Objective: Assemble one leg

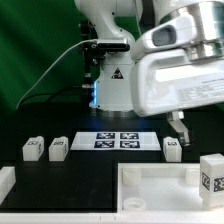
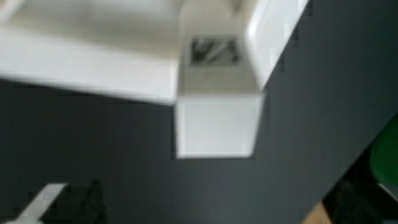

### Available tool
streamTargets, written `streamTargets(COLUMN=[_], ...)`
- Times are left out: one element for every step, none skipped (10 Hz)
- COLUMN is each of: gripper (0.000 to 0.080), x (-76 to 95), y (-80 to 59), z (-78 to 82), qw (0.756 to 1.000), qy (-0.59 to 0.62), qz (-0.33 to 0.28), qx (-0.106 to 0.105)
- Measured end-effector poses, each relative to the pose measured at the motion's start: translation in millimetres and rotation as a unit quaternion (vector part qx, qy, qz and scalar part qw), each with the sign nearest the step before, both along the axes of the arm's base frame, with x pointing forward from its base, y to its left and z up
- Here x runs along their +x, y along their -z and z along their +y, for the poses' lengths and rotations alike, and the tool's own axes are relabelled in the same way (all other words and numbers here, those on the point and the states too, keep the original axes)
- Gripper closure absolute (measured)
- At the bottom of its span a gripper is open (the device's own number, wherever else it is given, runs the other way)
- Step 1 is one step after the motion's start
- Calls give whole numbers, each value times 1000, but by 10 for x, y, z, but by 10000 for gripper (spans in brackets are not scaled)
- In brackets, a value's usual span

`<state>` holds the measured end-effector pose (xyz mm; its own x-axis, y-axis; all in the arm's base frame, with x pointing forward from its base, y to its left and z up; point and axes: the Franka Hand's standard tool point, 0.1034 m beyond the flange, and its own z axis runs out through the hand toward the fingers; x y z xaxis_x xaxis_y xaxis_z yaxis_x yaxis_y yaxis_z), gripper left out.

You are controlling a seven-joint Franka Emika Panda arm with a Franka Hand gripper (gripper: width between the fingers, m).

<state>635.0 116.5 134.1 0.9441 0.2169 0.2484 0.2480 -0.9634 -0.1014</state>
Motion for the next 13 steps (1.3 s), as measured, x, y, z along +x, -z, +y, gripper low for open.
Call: streamTargets(gripper=[150,150,150,150,150,150,150,150,150,150,150,270,417], x=[91,24,17,-86,-280,-270,-297,-351,-358,-344,-344,-344,-345], y=[-10,110,207,365,510,572,641,712,738,741,741,743,744], z=[25,14,35,86,156,201,214,207,209,209,209,209,209], qw=[1000,996,993,989,979,979,981,982,983,983,983,983,983], qy=[-3,-9,-12,-15,-25,-26,-25,-25,-25,-24,-24,-24,-24], qz=[24,87,121,149,204,201,191,189,184,180,180,180,180], qx=[-1,-5,-4,-4,-9,-7,-6,-6,-6,-5,-5,-5,-5])
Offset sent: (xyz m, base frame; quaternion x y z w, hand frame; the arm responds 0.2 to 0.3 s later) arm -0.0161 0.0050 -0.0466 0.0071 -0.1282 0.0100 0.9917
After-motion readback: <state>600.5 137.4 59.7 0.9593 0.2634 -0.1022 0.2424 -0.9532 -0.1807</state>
